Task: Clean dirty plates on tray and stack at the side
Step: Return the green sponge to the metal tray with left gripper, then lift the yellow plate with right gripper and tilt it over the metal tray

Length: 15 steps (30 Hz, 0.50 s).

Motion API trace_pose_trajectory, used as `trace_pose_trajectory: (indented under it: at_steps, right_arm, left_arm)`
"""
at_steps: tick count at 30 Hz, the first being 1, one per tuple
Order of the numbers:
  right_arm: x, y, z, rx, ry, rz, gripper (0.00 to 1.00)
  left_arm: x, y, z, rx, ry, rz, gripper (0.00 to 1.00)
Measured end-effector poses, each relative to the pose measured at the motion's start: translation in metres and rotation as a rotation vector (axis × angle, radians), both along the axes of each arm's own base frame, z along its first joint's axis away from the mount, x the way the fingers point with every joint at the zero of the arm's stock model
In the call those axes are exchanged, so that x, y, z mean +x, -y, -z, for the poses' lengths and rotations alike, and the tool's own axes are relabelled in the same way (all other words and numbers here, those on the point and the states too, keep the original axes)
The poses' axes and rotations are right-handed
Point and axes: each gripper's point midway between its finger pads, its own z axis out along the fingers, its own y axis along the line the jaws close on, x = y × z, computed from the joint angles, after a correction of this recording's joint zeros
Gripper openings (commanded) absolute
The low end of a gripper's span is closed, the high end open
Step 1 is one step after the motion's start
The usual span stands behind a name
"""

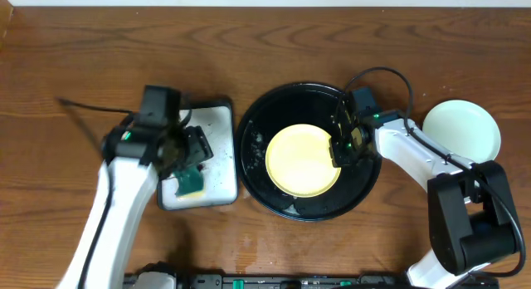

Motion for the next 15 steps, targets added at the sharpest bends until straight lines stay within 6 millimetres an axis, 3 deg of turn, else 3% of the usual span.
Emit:
trace_pose_trajectory:
  at_steps: [2,3,4,8,11,15]
  right_arm:
    - [0.002,-0.001,-0.006,0.006,0.017,0.0,0.01]
    - [0.004,-0.001,-0.013,0.012,0.039,0.0,0.01]
    - [0.006,-0.001,-0.022,0.018,0.064,0.0,0.01]
    - [0.022,-0.005,-0.071,0.056,0.225,0.0,0.01]
    - [0.033,-0.014,-0.109,0.094,0.344,-0.018,0.01]
    - [0.039,-0.039,-0.138,0.137,0.436,-0.075,0.01]
  left_arm:
    - [-0.01,-0.001,-0.018,-0.008,0.051,0.004,0.79]
    - [-0.016,-0.001,-0.027,-0.012,0.081,0.005,0.86]
    - [-0.019,-0.002,-0.033,-0.015,0.104,0.005,0.86]
    - [-0.028,-0.002,-0.054,-0.028,0.193,0.009,0.86]
    - [-0.032,-0.003,-0.062,-0.032,0.226,0.009,0.86]
    - [-0.033,-0.003,-0.064,-0.033,0.235,0.009,0.87]
